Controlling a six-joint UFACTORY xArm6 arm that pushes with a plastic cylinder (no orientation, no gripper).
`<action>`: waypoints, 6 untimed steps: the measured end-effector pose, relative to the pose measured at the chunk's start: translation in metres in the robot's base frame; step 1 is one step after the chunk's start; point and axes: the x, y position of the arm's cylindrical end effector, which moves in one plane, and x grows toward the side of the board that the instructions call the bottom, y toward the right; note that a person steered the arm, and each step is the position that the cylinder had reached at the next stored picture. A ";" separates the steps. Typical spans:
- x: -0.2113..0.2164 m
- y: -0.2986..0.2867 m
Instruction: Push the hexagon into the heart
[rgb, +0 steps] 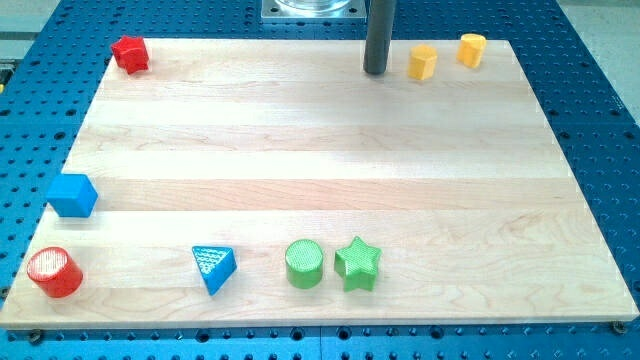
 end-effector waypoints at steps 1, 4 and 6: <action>0.011 0.031; -0.010 0.008; -0.011 0.065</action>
